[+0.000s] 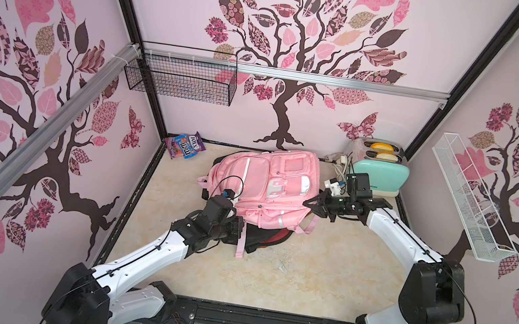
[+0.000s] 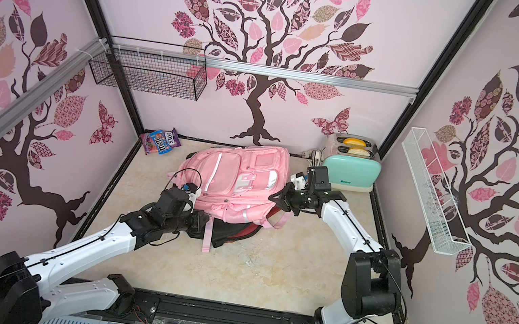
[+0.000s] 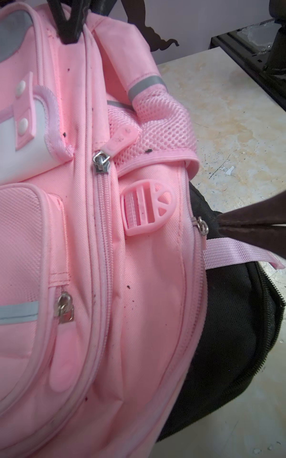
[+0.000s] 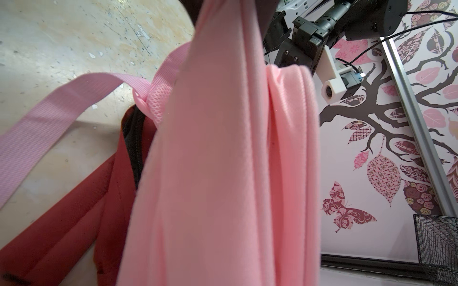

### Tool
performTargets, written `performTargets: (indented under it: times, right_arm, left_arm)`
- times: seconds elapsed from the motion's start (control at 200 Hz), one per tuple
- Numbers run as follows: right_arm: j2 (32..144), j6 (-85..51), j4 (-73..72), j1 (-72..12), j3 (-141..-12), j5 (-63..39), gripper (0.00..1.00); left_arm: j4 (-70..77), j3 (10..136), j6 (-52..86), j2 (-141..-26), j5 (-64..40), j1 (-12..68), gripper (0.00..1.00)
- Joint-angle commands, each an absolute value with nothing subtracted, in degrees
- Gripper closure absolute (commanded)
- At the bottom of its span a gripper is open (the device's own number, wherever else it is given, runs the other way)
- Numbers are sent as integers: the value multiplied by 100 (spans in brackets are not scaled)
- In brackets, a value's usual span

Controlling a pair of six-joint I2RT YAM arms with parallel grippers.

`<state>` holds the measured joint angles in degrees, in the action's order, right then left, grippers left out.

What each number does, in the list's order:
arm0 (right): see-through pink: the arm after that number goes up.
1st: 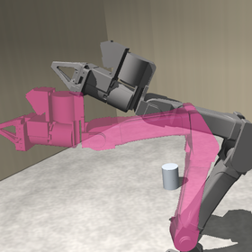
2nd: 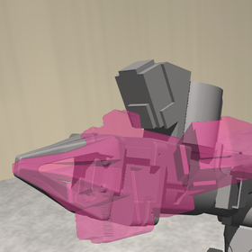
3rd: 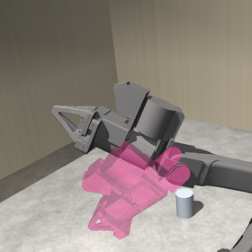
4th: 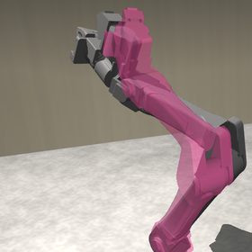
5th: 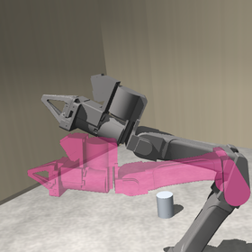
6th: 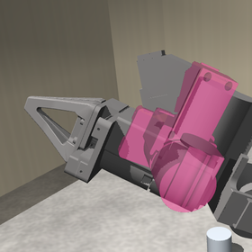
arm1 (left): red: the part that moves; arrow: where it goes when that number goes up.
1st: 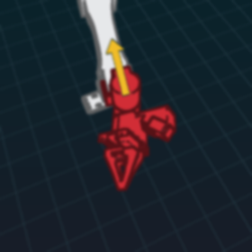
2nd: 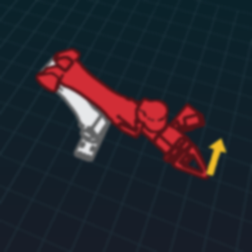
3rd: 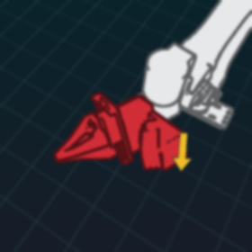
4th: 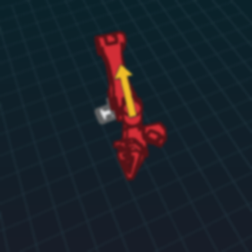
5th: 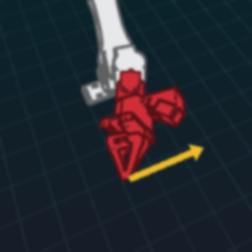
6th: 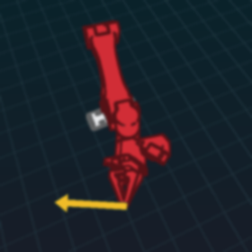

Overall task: Zip up the backpack
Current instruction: Zip the zipper on the backpack.

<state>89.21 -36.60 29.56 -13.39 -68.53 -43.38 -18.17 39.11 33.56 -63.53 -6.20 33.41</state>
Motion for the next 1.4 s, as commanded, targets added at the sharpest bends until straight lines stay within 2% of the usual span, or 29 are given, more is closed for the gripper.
performTargets:
  times: [0.0,0.2,0.32,0.355,0.41,0.61,1.02,1.396]
  right_arm:
    - [8851,-3476,2522,-1246,-7254,-4140,100]
    - [8828,-3606,2405,-1248,-7236,-4300,100]
    - [8744,-3731,2321,-1248,-7225,-4427,100]
    - [8701,-3735,2333,-1248,-7231,-4438,100]
    - [8642,-3734,2365,-1247,-7244,-4447,100]
    - [8442,-3889,2318,-1295,-7286,-4634,100]
    - [8224,-4387,1841,-1476,-7258,-4991,100]
    - [8128,-4641,1484,-1476,-7145,-5143,100]
  left_arm:
    - [-1784,3825,3401,-6267,-769,3428,85]
    - [-2178,4077,3243,-6358,-4,3912,62]
    - [-2207,4169,3202,-6492,344,3977,54]
    - [-2199,4201,3192,-6529,474,3979,47]
    - [-2265,4289,3173,-6601,668,4006,45]
    - [-2521,4705,3045,-6898,1317,4115,44]
    - [-2390,4878,2905,-7265,1775,4113,47]
    - [-2116,4715,2781,-7104,1849,4113,70]
